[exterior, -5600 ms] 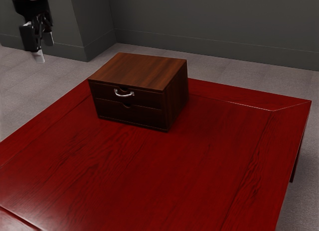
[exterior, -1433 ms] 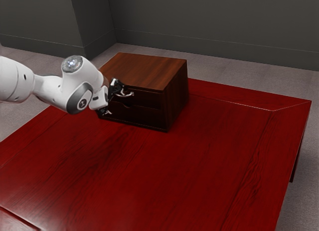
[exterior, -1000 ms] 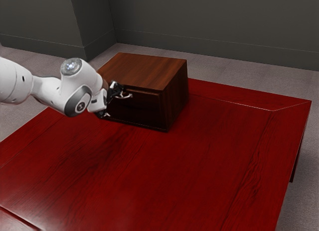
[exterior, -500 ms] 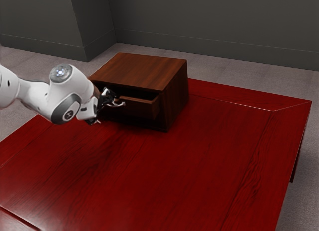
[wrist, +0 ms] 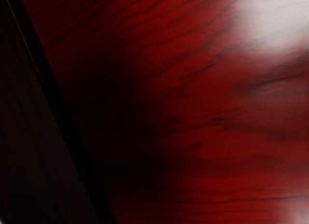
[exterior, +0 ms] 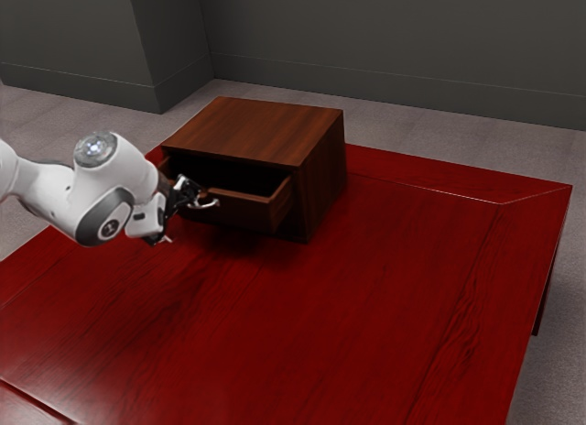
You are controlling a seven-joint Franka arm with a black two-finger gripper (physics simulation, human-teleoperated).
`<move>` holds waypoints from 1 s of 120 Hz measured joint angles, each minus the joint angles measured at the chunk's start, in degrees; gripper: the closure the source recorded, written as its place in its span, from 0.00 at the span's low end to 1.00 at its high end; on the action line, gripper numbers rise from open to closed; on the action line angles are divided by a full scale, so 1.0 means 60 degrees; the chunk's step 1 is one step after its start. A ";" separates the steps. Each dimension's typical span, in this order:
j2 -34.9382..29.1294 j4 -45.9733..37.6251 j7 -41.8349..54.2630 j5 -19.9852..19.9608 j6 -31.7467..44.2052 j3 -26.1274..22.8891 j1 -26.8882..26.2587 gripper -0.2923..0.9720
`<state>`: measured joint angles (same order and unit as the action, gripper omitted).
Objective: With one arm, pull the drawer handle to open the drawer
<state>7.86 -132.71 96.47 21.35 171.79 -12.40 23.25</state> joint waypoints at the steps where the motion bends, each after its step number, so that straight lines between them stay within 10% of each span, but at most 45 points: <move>1: -0.0015 -0.0021 0.0000 0.0001 0.0003 0.0000 0.0001 0.23; 120: -0.1535 -0.1973 -0.0042 0.0007 0.0219 -0.0035 0.0201 0.22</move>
<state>-1.35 -144.55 96.22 21.40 173.11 -12.61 24.45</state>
